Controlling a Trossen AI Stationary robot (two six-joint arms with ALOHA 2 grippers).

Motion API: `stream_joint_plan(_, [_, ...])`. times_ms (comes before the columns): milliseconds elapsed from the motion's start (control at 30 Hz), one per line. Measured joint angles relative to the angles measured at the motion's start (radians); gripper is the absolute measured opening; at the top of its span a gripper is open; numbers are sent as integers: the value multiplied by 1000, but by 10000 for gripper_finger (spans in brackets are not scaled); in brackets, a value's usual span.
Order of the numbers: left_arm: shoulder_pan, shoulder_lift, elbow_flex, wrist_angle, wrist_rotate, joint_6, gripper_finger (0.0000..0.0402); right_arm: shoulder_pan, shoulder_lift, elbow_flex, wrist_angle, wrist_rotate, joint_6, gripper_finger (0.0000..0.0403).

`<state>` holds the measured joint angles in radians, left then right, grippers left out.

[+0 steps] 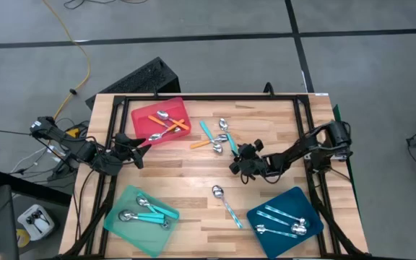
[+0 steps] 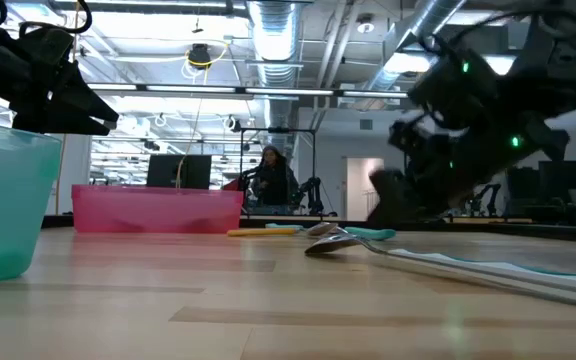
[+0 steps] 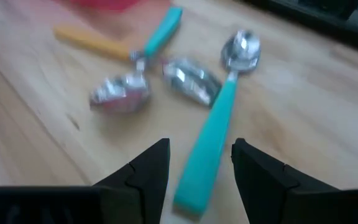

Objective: Sort silverware by color (type)
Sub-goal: Put the blue spoon into the light blue bin

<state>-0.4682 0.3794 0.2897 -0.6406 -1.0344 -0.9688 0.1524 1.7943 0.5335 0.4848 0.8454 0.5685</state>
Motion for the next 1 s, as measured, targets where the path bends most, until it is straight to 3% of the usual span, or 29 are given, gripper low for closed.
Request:
stream_joint_plan(433, [0,0,0,1,1,-3,190,9,167,51,43,34,126,178])
stream_joint_plan(767, [0,0,0,1,1,-3,190,11,168,50,32,32,149,104])
stream_joint_plan(1000, [0,0,0,1,0,-4,190,13,170,47,67,52,162,97])
